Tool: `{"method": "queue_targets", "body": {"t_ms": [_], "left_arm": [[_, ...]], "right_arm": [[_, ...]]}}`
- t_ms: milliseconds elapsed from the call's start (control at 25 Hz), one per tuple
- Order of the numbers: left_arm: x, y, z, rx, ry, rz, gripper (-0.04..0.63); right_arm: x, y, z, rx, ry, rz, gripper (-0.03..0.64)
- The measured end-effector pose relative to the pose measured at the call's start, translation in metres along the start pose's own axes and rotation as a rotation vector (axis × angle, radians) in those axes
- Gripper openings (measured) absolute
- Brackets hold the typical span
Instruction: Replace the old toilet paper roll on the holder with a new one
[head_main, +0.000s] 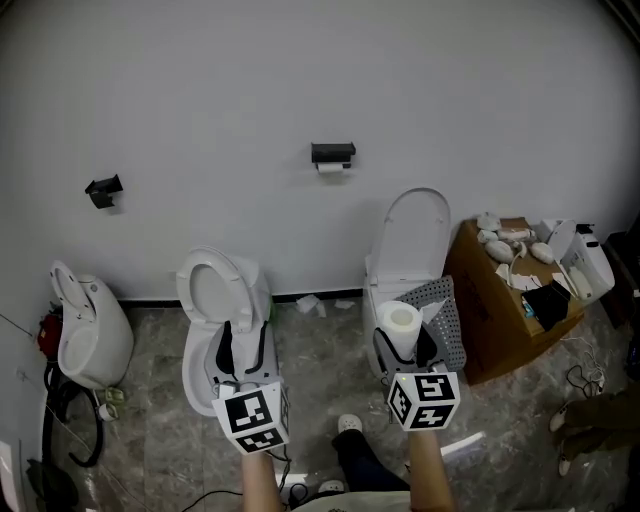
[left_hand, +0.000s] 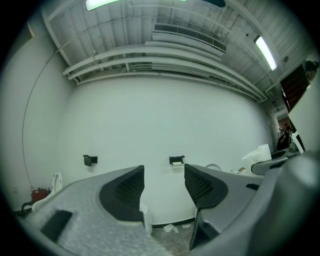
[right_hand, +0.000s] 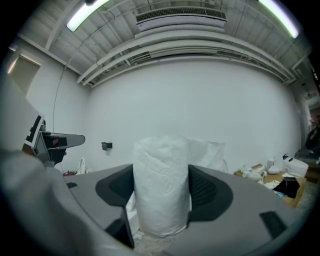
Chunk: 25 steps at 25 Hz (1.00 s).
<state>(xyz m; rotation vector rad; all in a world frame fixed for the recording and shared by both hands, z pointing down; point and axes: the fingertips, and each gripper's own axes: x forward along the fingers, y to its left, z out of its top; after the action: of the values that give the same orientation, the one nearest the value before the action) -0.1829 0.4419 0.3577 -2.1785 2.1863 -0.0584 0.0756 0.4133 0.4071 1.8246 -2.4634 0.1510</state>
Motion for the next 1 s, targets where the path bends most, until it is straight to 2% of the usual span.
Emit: {"method": "queue_targets", "body": {"t_ms": [280,720,1000], "left_arm": [[0.072,-0.014,0.002,-0.007,-0.017,-0.005,0.239],[0.206,-0.038,0.024,-0.029,-0.028,0.028,0.239],[0.274,-0.058,0.019,-0.039,-0.016,0.044,0.239]], "right_arm": [[0.071,-0.032,0.01,0.002,-0.009,0.016,0.302],[0.201,-0.095,0.053,-0.007,-0.032,0.067,0.302],[0.268,-0.134,0.061,-0.006,-0.036,0.081,0.302]]}}
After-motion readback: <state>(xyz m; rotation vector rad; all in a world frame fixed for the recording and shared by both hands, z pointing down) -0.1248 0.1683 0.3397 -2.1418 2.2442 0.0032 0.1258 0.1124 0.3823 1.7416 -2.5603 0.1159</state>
